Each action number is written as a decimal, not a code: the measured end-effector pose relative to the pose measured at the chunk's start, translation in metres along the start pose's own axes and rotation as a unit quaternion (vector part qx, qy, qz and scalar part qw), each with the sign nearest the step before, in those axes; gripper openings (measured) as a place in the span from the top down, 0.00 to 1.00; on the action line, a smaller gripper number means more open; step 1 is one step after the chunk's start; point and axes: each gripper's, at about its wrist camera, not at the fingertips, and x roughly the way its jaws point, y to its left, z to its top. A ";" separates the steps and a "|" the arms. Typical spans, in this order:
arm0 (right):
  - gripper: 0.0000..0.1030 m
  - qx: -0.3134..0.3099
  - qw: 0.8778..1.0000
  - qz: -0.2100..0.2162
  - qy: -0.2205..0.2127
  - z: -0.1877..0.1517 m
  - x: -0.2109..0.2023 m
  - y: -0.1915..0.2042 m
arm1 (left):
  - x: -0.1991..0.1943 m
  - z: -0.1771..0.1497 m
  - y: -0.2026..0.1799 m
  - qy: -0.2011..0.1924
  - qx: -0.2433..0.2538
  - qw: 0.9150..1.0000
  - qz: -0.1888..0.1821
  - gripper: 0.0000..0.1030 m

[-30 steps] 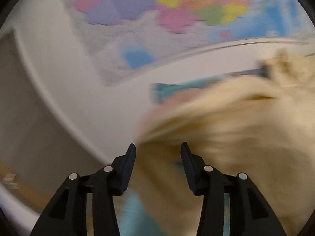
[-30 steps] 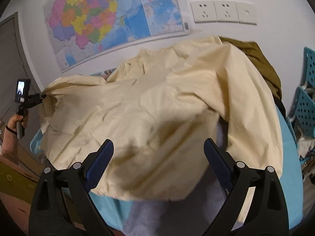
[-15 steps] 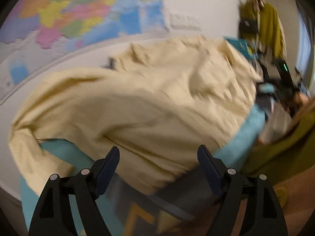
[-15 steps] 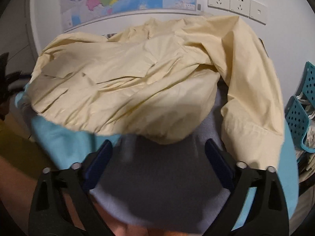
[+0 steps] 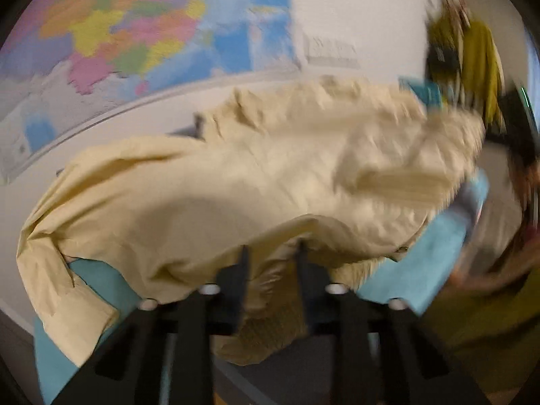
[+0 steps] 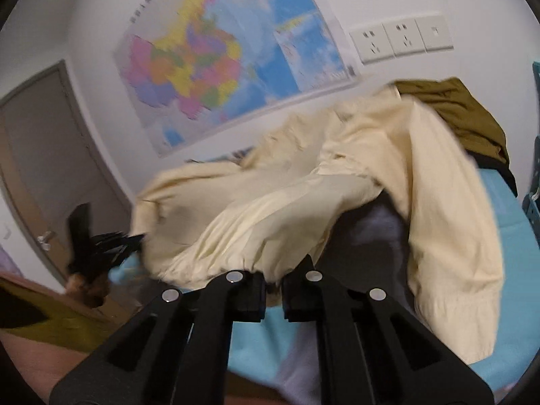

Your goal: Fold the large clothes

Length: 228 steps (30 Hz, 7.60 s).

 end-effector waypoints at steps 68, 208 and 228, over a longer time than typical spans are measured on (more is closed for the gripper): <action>0.73 -0.180 0.940 -0.201 0.207 0.142 0.324 -0.067 | 0.252 0.180 0.084 0.073 0.082 0.986 0.125 0.54; 0.72 0.131 0.973 -0.150 0.113 0.225 0.193 -0.151 | 0.177 0.181 0.051 0.119 -0.012 0.991 -0.054 0.55; 0.33 0.061 0.987 -0.129 0.076 0.166 0.157 -0.132 | 0.218 0.151 0.055 0.120 -0.035 0.987 -0.101 0.90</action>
